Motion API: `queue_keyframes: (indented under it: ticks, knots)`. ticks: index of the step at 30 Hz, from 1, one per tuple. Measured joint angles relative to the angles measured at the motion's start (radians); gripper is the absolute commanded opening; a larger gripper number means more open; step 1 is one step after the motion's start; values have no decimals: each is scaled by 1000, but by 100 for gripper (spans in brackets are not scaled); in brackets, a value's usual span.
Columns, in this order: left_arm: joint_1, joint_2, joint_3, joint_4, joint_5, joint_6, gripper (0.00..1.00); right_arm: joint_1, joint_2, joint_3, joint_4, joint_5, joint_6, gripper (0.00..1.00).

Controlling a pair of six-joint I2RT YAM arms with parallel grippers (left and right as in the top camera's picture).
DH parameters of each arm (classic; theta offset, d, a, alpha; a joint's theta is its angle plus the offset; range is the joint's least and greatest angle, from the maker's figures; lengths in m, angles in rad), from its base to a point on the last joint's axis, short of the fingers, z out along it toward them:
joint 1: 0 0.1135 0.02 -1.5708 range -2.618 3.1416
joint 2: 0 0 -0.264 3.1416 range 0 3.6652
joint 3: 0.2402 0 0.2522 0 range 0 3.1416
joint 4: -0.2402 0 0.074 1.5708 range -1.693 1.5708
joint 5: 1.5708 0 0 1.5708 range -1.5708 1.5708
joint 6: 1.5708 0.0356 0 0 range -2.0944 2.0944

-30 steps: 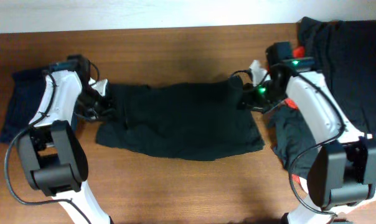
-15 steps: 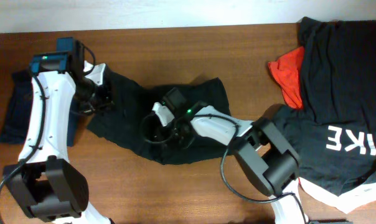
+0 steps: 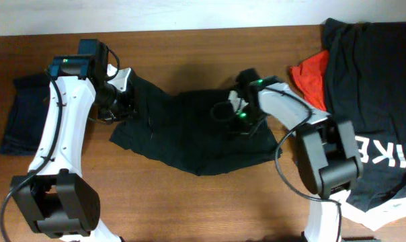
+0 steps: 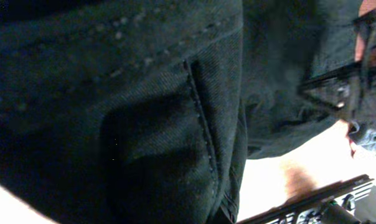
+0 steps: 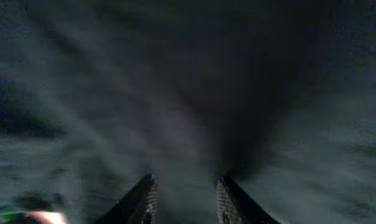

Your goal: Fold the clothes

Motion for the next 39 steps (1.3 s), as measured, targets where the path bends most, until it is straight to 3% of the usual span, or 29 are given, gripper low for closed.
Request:
queue_keyframes:
  ticks: [4, 9, 15, 19, 24, 31, 35, 39]
  knots:
    - [0, 0, 0, 5, -23, 0, 1, -93, -2, 0, -35, 163, -49, 36]
    - [0, -1, 73, -4, -74, 0, 0, -93, -4, 0, -35, 303, -72, 32]
    - [0, -2, 120, -8, -119, 0, 1, -93, -4, 32, -114, 350, -79, 28]
    - [0, -2, 120, -12, -162, 0, 1, -94, -10, 160, -162, 364, -78, 31]
    - [0, -2, 120, -12, -179, 0, 1, -98, -13, 89, -114, 322, -77, 31]
    - [-26, -2, 120, 4, 6, 0, 1, -51, -22, -50, 15, 216, -74, 32]
    - [-181, -2, 120, 92, 126, -48, 1, -11, -26, -56, 19, 207, -52, 32]
    - [-319, 5, 120, 193, 130, -128, 1, -11, -26, -58, -6, 200, -45, 26]
